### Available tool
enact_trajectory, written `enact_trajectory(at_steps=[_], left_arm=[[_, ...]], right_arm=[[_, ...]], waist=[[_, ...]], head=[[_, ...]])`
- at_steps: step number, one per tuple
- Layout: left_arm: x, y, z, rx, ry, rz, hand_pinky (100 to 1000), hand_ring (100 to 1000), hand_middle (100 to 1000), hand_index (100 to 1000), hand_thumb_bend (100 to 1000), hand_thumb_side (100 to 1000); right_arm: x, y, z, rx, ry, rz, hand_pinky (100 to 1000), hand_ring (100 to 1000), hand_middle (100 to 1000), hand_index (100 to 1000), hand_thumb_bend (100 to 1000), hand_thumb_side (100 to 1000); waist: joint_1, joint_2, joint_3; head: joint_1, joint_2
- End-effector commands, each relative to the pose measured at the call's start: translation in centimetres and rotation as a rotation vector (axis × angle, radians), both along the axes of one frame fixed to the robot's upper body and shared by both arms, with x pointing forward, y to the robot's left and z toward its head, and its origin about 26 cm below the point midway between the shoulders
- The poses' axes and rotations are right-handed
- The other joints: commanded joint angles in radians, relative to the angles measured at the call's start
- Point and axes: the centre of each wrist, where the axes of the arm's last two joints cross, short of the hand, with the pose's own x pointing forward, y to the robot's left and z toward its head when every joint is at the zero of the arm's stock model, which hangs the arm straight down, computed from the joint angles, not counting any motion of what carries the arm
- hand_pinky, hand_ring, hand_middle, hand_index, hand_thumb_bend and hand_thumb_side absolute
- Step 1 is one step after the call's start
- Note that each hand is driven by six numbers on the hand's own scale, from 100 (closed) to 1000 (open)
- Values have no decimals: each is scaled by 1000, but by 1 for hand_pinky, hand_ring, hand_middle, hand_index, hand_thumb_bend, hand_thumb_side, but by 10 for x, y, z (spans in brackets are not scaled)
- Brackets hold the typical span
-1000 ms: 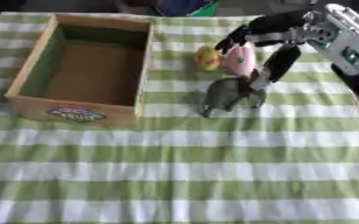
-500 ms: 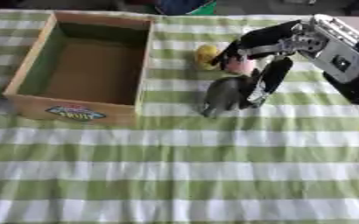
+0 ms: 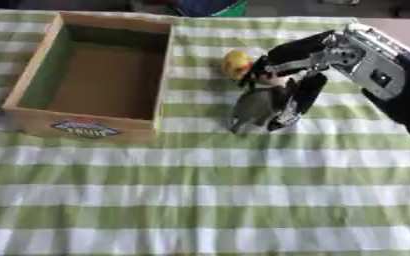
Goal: Pick up objects on the table and place them in the box.
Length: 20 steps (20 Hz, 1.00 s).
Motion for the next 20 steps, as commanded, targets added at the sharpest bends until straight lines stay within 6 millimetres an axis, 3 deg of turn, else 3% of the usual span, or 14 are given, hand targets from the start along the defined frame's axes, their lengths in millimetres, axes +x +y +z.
enact_trajectory(at_steps=[1,3,5,15,20], left_arm=[[-2,-1,8,19,-24,-8,610,740,703,766,100,990],[-2,-1,7,18,-23,-8,610,740,703,765,100,991],[-2,-1,7,18,-23,-9,610,740,703,765,100,990],[-1,-2,7,21,-23,-15,611,741,704,764,100,990],[-1,-2,7,20,-22,-17,611,741,704,764,100,990]], right_arm=[[0,2,15,-168,34,103,688,802,693,831,357,559],[-1,6,14,-160,39,96,674,786,660,792,268,565],[-1,7,14,-144,45,92,654,762,621,752,108,582],[-7,17,13,-76,82,85,567,645,476,612,100,423],[-10,17,18,-60,80,87,548,614,414,547,100,451]], waist=[[5,-17,2],[6,-16,2],[7,-15,2],[9,-15,5],[9,-17,3]], head=[[-4,-3],[-5,-3],[-5,-2],[-7,-2],[-7,-2]])
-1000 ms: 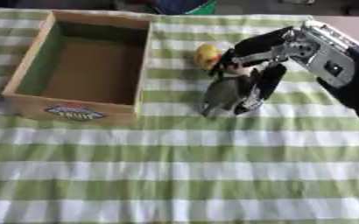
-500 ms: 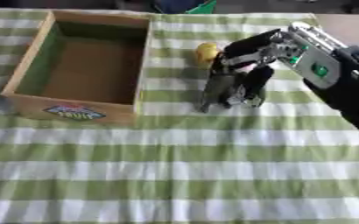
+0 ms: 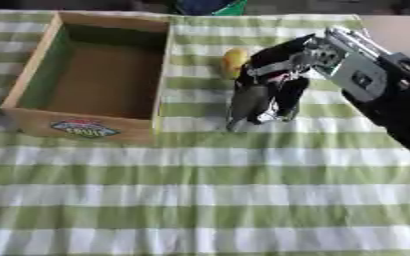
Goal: Pick up objects on the table and place them in the box.
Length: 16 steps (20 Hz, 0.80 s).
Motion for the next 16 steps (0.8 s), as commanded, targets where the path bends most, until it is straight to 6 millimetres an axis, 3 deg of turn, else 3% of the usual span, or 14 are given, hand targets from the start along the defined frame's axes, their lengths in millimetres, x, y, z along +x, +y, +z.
enact_trajectory(at_steps=[1,7,16], left_arm=[[-1,0,9,22,-24,-9,611,741,704,764,100,990],[-2,0,9,21,-23,-7,611,741,704,764,100,990],[-2,0,9,23,-20,-7,612,742,704,764,100,991]], right_arm=[[-4,-3,19,-83,-3,87,527,587,361,491,100,448],[-7,-4,36,-67,-50,82,458,480,193,308,100,464],[-12,-4,55,-76,-122,116,441,435,141,257,100,457]], waist=[[3,-21,0],[3,-24,-3],[0,-27,-6]], head=[[-2,-2],[-1,-1],[1,-4]])
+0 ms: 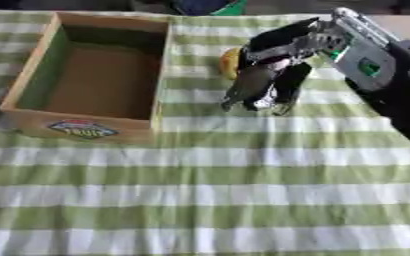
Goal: Pick up objects on the table and place them in the box.
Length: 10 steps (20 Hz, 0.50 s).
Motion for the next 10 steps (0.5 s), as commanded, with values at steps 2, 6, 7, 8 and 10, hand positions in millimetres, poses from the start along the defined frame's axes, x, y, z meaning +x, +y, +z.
enact_trajectory(at_steps=[2,6,7,8,10], left_arm=[[-2,0,9,23,-23,-4,612,742,704,764,100,990],[-2,1,10,25,-23,-5,612,742,705,764,100,989],[-2,1,10,25,-22,-6,612,742,705,764,100,988],[-2,1,10,26,-22,-6,612,742,705,764,100,987],[-2,1,10,28,-21,-8,612,743,705,764,100,984]], right_arm=[[-6,-5,28,-123,-51,92,439,422,129,245,100,457],[-4,4,43,-116,-89,120,433,425,131,246,100,452],[-3,8,48,-109,-100,129,434,426,132,248,100,450],[-1,11,52,-101,-110,138,434,426,133,248,100,449],[3,18,60,-88,-126,147,436,427,134,250,100,446]], waist=[[2,-27,0],[1,-31,-2],[2,-34,-2],[2,-36,-2],[3,-43,0]], head=[[1,-3],[-2,0],[-5,1],[-8,2],[-15,4]])
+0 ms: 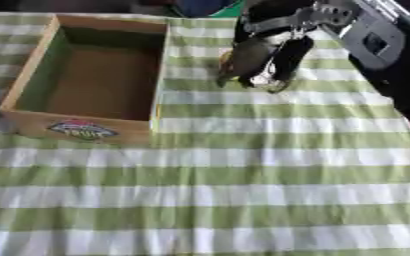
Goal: Pick up objects on the table and place them in the box.
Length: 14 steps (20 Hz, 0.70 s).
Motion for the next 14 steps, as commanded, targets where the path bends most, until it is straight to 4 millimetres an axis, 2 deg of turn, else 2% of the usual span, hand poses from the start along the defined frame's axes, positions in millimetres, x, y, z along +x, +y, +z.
enact_trajectory(at_steps=[1,9,14], left_arm=[[-2,1,10,30,-22,-9,611,743,705,764,100,983],[-1,0,11,25,-20,-21,610,741,704,764,100,980],[1,-1,14,22,-24,-34,610,741,704,764,100,982]], right_arm=[[3,5,23,-134,-24,99,436,426,133,250,100,445],[23,28,37,-84,-60,112,440,426,132,250,100,440],[27,48,40,-51,-98,130,443,427,131,251,100,438]], waist=[[4,-30,3],[-3,-52,28],[-13,-56,55]], head=[[-12,3],[-46,-3],[-71,-13]])
